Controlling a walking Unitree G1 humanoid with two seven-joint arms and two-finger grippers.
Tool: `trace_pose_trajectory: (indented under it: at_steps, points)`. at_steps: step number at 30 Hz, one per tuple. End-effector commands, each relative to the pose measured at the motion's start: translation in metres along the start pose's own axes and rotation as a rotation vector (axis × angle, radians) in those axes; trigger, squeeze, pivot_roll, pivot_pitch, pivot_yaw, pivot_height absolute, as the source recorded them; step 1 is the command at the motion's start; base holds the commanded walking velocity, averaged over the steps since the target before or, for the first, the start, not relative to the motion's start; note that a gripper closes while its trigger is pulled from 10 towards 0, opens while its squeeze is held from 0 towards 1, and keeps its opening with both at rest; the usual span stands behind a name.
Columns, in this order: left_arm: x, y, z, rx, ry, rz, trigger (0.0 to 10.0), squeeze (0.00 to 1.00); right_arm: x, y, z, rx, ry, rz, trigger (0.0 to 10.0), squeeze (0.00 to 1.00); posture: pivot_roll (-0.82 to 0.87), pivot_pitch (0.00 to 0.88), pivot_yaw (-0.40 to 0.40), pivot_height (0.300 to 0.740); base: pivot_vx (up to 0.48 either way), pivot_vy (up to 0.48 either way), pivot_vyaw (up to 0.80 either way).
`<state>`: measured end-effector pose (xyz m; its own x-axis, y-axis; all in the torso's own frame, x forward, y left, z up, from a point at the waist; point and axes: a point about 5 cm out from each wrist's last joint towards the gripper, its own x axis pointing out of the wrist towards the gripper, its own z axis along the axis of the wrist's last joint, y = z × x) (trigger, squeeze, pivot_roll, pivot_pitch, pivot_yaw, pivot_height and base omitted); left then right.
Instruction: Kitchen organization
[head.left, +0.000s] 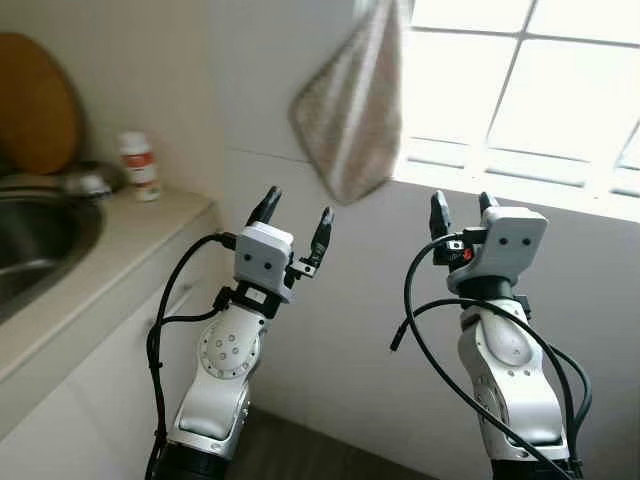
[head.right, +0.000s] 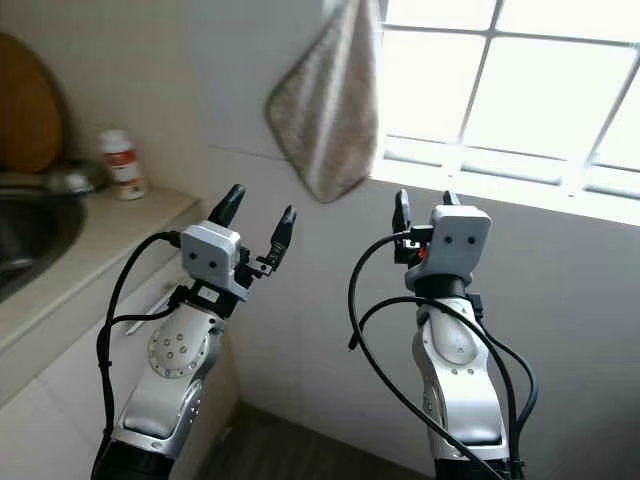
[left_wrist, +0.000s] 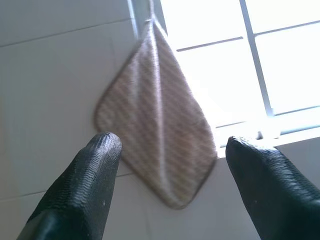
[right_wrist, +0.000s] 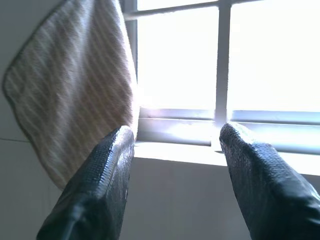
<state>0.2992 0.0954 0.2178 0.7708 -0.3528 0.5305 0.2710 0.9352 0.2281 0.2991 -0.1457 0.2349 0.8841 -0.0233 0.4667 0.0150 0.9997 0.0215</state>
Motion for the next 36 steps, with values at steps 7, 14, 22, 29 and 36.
trace_pose_trajectory:
  at_steps: [7,14,22,29,36]
  points:
    - [0.0002,0.0041,0.0035,0.004,-0.023,0.013,10.0,0.00,0.0015,0.0035,0.0042,-0.009,-0.023,0.013,10.0,0.00,-0.01,0.000,-0.015,0.740,0.000,0.334,-0.80]
    - [0.0002,0.0047,0.0041,-0.004,-0.031,0.013,10.0,0.00,0.0012,0.0028,0.0033,-0.018,-0.022,0.012,10.0,0.00,-0.01,0.000,-0.014,0.740,0.000,0.000,-0.34]
    - [0.0004,0.0032,0.0029,0.010,-0.020,0.000,10.0,0.00,0.0010,0.0025,0.0028,-0.021,-0.020,0.009,10.0,0.00,-0.01,0.000,-0.013,0.740,0.000,0.000,-0.60]
    - [0.0003,0.0031,0.0031,0.004,-0.023,-0.003,10.0,0.00,0.0008,0.0027,0.0023,-0.018,-0.019,0.006,10.0,0.00,-0.01,0.000,-0.013,0.740,0.000,-0.333,-0.23]
    - [0.0007,0.0052,0.0001,-0.042,-0.001,0.019,10.0,0.00,0.0010,0.0023,0.0020,-0.019,-0.017,0.005,10.0,0.00,-0.01,0.000,-0.014,0.740,0.000,0.067,-0.80]
